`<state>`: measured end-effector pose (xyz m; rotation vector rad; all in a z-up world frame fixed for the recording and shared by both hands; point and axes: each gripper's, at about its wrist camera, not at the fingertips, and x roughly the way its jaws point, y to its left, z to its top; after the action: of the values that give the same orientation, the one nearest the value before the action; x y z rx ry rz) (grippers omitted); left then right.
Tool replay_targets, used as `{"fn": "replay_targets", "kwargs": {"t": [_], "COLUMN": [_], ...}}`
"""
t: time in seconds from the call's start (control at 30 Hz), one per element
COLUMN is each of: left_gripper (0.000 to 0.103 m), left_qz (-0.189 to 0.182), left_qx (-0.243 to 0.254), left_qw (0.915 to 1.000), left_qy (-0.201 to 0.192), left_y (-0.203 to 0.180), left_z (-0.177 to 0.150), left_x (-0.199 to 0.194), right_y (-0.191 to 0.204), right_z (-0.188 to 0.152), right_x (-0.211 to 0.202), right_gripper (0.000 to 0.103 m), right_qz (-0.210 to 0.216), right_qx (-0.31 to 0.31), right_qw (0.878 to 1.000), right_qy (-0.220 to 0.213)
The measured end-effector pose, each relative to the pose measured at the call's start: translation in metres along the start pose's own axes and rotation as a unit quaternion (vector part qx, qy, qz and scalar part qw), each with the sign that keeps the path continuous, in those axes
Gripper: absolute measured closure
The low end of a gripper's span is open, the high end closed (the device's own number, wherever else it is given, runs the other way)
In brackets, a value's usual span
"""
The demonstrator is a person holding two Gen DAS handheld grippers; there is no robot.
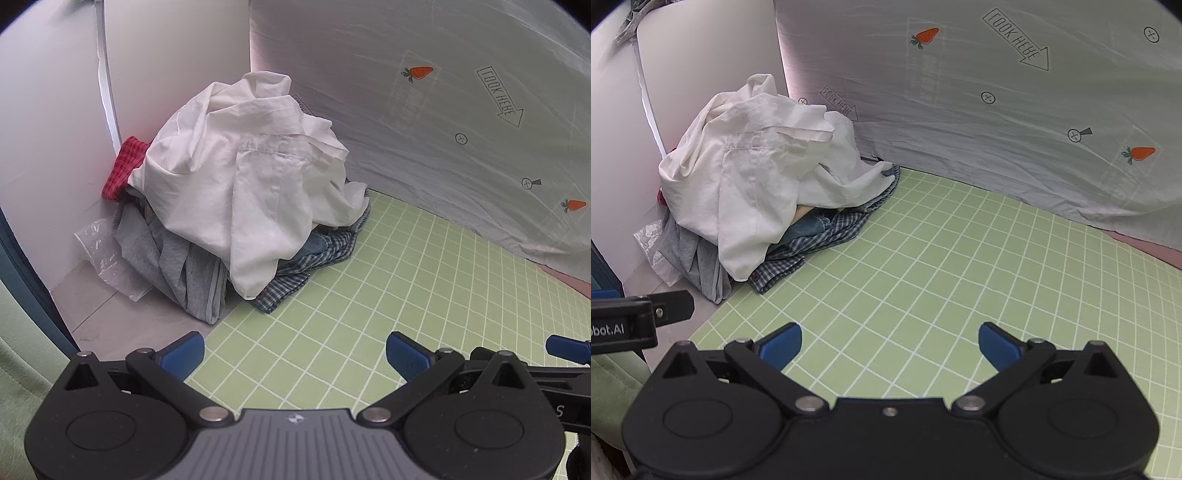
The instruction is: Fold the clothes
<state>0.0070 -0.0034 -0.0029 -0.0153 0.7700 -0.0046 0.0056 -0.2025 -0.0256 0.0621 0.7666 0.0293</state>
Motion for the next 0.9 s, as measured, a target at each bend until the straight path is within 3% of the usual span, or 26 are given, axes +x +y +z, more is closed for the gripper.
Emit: {"fn": "replay_targets", "kwargs": {"t": [0.9], "left_gripper": [0.0], "left_qz": [-0.002], "left_qx": [0.008], "left_qw": [0.9999], "left_qy": [0.011], "left_y": [-0.003], "left_z": [0.0045], "left_x": [0.0086], "right_y": [0.0017], "right_z": [0.0024], "right_x": [0.0063], "right_gripper": [0.0], "right_qz": [-0.008], "right_qx": [0.001], "right_qw": [1.0], "right_qy": [0.007]}}
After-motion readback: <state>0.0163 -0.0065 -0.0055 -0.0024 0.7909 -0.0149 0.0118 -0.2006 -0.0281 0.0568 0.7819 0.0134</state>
